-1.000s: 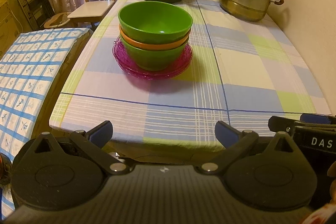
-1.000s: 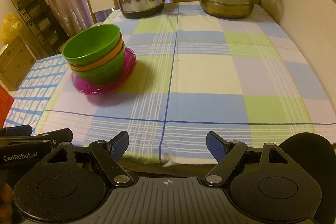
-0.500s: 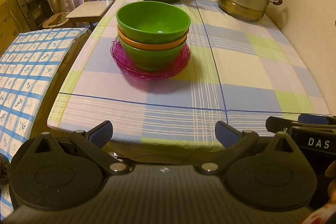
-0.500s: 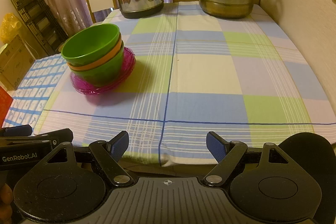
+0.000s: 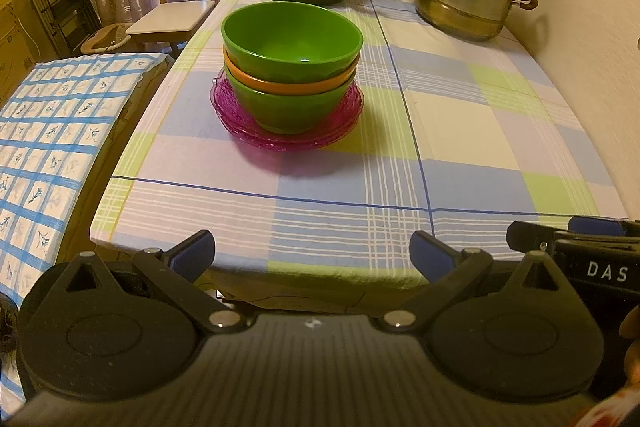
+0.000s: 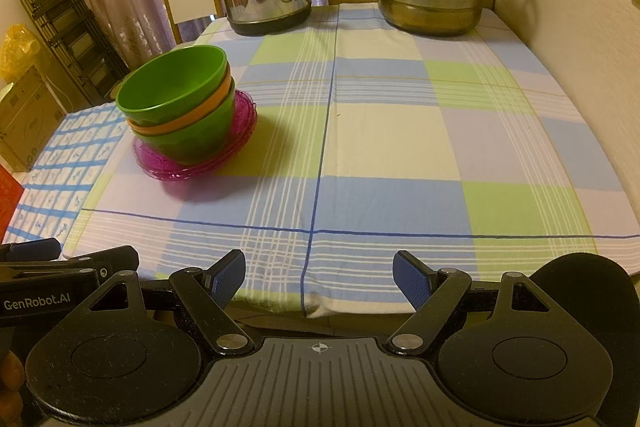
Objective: Organize plates and bowls
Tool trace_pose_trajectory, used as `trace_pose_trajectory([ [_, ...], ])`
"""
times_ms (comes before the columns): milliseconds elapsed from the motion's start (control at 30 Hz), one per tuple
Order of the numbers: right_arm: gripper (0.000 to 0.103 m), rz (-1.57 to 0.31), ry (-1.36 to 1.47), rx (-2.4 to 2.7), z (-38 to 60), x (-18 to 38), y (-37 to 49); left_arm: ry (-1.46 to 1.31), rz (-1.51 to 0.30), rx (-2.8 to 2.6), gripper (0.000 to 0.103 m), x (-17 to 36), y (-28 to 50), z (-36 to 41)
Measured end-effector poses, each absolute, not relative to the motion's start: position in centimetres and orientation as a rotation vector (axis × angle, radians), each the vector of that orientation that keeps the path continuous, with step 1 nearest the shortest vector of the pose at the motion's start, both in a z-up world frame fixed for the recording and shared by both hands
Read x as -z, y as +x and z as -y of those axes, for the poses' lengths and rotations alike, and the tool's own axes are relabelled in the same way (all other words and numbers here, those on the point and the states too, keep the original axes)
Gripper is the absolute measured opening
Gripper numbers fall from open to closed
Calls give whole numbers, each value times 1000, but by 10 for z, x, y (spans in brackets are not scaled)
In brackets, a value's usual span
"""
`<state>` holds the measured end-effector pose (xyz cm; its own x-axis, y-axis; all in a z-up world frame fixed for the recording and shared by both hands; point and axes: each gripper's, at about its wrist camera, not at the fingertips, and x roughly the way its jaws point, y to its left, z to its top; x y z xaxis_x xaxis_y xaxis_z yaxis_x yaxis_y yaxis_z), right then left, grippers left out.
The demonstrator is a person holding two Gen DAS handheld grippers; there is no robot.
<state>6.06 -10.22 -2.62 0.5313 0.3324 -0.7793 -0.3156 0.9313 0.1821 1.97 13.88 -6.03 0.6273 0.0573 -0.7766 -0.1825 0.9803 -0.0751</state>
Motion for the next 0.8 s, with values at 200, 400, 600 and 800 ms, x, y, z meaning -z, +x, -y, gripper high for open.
trace_pose_trajectory([
  [200,81,-934,19,-387,103,27,61,-152,-882,-138,103,60,20,-139],
  [400,80,-933,19,-386,103,26,61,-151,-882,-139,103,61,19,-138],
  [600,80,-932,20,-387,103,26,61,-150,-882,-139,103,61,20,-138],
  [800,80,-933,21,-386,103,26,61,-152,-881,-136,103,61,20,-137],
])
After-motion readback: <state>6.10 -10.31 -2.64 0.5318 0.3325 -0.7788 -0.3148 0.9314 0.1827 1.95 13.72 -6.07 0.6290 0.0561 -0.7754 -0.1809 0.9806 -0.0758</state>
